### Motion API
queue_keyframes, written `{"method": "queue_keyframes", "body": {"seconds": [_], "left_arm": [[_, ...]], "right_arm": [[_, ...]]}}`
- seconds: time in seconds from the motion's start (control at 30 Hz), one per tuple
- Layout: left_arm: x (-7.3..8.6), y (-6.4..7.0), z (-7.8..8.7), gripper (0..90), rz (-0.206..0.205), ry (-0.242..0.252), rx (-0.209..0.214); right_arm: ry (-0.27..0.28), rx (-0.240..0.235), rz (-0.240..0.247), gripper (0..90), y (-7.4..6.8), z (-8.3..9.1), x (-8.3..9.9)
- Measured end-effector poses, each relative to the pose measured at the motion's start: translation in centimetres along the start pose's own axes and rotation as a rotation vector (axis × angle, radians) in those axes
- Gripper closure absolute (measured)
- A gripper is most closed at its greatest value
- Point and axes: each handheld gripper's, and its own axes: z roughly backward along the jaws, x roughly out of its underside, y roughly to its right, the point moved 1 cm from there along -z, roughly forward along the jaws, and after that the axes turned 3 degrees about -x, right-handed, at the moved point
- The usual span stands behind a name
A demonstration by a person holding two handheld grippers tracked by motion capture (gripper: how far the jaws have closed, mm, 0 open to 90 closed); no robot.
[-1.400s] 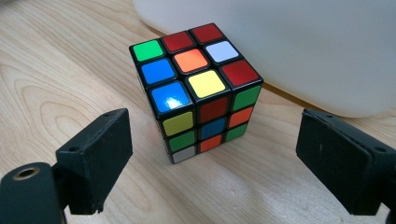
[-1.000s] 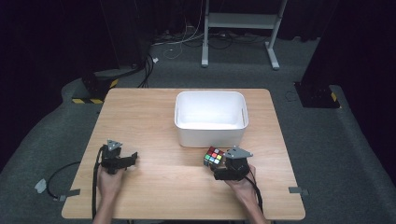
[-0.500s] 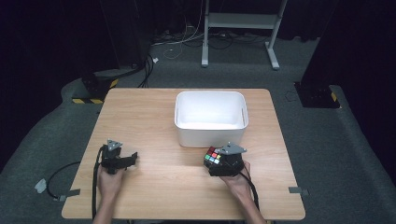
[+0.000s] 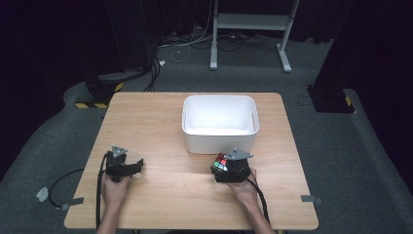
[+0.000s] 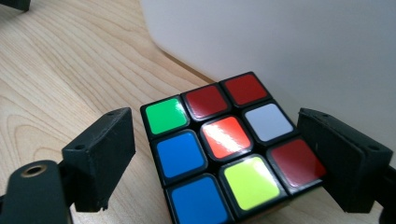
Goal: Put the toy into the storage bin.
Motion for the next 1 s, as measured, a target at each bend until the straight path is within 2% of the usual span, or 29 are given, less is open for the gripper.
{"method": "queue_keyframes", "body": {"seconds": [0.3,0.57,0.6,0.67,1.0], "left_arm": [[0.0,0.0,0.0,16.3,0.0,0.0,0.0],[0.0,0.0,0.0,16.3,0.0,0.0,0.0],[0.0,0.0,0.0,16.3,0.0,0.0,0.0],[0.0,0.0,0.0,16.3,0.0,0.0,0.0],[0.0,0.0,0.0,16.3,0.0,0.0,0.0]], "right_arm": [[-0.014,0.015,0.028,18.5,0.12,-0.44,0.13],[-0.008,0.0,0.039,21.3,0.17,-0.4,0.25],[-0.006,0.002,0.054,27.9,0.14,-0.29,0.29],[0.002,0.003,0.069,32.2,0.08,-0.18,0.37],[-0.009,0.016,0.056,29.6,-0.13,-0.66,0.36]]}}
